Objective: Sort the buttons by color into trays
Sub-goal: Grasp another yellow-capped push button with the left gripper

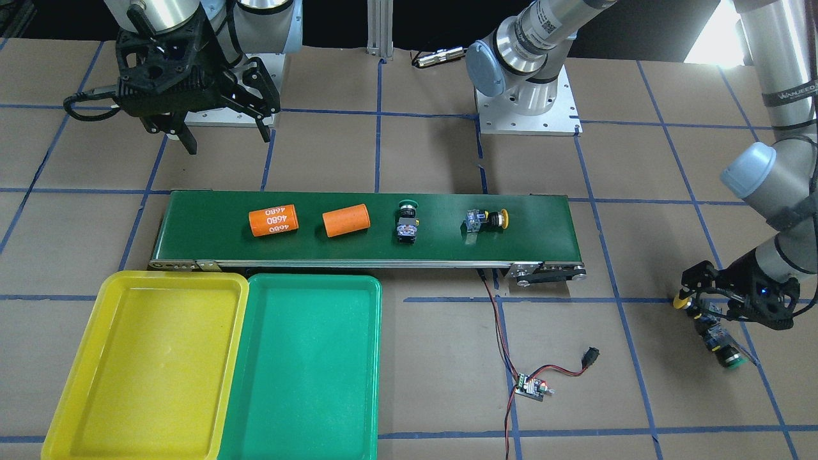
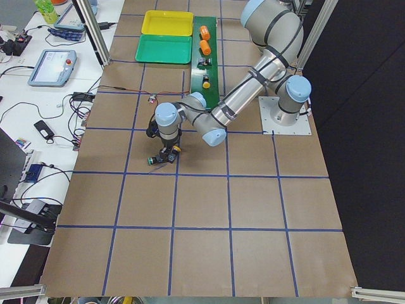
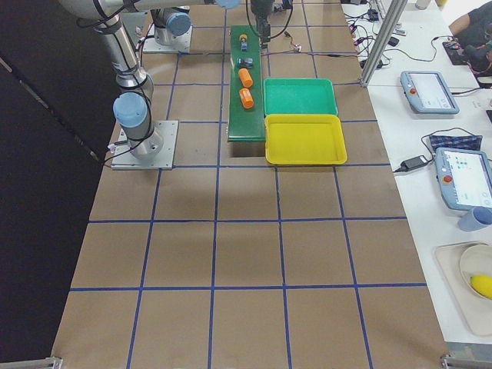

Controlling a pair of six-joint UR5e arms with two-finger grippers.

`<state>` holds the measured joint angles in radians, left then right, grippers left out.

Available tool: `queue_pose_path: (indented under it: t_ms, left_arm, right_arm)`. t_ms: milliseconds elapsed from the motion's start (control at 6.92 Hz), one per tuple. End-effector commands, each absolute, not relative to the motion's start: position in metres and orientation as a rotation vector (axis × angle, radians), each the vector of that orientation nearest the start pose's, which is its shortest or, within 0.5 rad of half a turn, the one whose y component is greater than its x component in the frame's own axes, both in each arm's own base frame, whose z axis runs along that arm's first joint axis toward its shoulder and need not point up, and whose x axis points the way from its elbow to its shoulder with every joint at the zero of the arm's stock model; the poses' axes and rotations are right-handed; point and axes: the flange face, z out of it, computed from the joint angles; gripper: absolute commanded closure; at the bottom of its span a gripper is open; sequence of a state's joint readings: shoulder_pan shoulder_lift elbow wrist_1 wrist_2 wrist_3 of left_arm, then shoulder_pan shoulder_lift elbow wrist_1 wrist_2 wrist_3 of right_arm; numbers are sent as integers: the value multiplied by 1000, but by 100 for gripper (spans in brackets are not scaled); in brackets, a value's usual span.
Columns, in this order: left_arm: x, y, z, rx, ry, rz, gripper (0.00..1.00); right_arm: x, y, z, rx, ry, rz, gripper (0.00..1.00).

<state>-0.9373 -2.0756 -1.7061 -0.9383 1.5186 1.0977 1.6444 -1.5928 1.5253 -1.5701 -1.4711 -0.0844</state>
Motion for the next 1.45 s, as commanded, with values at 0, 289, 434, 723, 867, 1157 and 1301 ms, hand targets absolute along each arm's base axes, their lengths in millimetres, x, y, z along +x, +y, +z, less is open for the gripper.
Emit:
queue_pose_path:
  t_ms: [0,289,434,723,867,1157,1301]
  left_arm:
    - [257,-584,194,735,3098,-51,0]
    - [255,-581,185,740,3113,-30,0]
    - [255,-580,181,741,3117,-22,0]
    - [259,-583,179,736,3117,-20,0]
    - [260,-578,174,731,3129,-10,0]
    - [263,-572,181,709,3116,24,81]
    - [256,-568,197,685,3115,74,98]
  right_arm:
    - [179,-476,520,-245,3031,-99,0]
    - [179,-476,520,-247,3031,-97,0]
    - [180,-475,521,-250,3029,-101,0]
    - [179,-476,520,-247,3029,-101,0]
    - [178,-477,521,-245,3029,-104,0]
    - [178,-477,520,-245,3029,-99,0]
    - [178,-477,519,-245,3029,-97,0]
